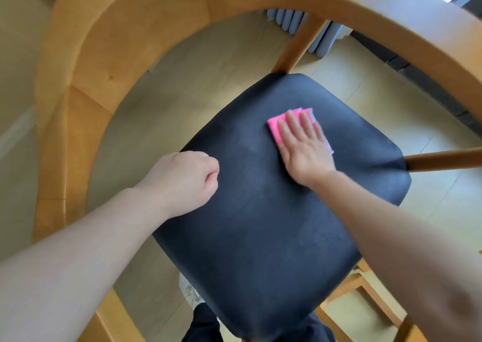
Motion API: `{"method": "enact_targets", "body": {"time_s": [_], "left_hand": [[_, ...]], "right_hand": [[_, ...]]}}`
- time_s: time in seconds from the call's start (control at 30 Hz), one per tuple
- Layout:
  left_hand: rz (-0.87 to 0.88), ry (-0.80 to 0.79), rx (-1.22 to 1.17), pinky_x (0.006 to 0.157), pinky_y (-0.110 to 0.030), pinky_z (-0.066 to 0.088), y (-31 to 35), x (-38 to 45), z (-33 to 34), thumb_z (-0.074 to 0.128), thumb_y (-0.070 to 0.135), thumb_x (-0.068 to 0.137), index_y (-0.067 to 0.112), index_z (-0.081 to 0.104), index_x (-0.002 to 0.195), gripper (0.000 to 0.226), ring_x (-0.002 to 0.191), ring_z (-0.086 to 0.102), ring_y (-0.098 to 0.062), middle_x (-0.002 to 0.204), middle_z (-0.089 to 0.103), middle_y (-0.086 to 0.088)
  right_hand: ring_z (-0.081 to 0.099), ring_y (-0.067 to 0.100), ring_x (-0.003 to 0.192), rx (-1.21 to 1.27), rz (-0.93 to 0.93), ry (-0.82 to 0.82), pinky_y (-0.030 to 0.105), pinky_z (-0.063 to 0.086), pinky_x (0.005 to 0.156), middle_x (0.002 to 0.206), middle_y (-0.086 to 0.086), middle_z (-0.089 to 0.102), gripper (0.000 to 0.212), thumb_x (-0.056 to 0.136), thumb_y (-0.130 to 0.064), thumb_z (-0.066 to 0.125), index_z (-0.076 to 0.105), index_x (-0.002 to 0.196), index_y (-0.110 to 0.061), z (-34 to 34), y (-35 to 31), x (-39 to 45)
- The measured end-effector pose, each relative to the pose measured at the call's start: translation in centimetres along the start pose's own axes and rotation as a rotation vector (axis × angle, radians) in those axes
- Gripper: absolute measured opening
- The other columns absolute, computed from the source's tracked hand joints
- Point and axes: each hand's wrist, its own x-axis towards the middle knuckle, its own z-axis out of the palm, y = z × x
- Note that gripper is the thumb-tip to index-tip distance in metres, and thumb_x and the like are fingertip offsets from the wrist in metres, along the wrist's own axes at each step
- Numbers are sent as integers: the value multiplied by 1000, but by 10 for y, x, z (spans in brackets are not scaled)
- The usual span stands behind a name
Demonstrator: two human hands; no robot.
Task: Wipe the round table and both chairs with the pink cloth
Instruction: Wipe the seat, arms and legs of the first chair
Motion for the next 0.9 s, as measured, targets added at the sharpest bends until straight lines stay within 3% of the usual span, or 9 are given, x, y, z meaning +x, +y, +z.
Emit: {"method": "enact_targets", "body": {"time_s": [0.13, 0.23, 0.3, 0.47, 0.57, 0.7, 0.9], "left_hand": [[11, -15, -4, 51, -16, 21, -2, 0, 1, 40, 25, 92, 25, 49, 77, 18, 68, 44, -12, 73, 47, 9], [12, -14, -15, 50, -18, 21, -2, -4, 3, 40, 24, 92, 27, 41, 71, 21, 64, 40, -12, 68, 42, 9], [6, -14, -29, 50, -21, 22, -4, -7, 4, 39, 24, 91, 27, 41, 71, 20, 68, 43, -15, 70, 43, 8], [28, -25, -23, 50, -21, 23, -8, -17, 3, 38, 24, 92, 27, 44, 75, 18, 71, 47, -19, 72, 44, 8], [-19, -21, -8, 50, -22, 21, -13, -22, 1, 38, 25, 92, 29, 35, 66, 26, 74, 45, -20, 70, 40, 9], [-102, -33, 28, 49, -24, 21, -20, -26, -2, 37, 29, 93, 25, 31, 62, 33, 73, 44, -21, 71, 41, 7], [-159, -47, 8, 52, -29, 25, -27, -31, -3, 37, 33, 96, 21, 33, 63, 36, 70, 46, -22, 74, 43, 5]], "right_hand": [[8, 36, 146, 25, 258, 39, 46, 6, 119, 158, 6, 18, 51, 102, -44, 11, 13, 152, -33, -12, 40, 46], [29, 37, 133, 92, 463, 63, 45, 20, 113, 146, 8, 35, 49, 101, -41, 14, 20, 149, -30, -19, 53, 67], [33, 37, 129, 97, 484, 57, 45, 21, 113, 143, 8, 38, 49, 101, -39, 14, 20, 149, -29, -21, 52, 70], [7, 35, 146, 12, 419, 34, 46, -3, 119, 158, 10, 15, 55, 100, -37, 15, 11, 153, -21, -13, 27, 49], [-7, 37, 147, -12, 268, -12, 41, -15, 117, 161, 12, 3, 58, 101, -38, 20, 8, 155, -18, -5, -8, 29], [-2, 38, 147, -71, -24, -74, 46, -7, 119, 161, 11, 8, 58, 101, -38, 23, 11, 154, -16, 3, -46, 17], [1, 39, 146, -112, -156, -89, 51, -1, 119, 161, 10, 11, 57, 101, -37, 25, 14, 153, -16, 1, -79, 33]]}}
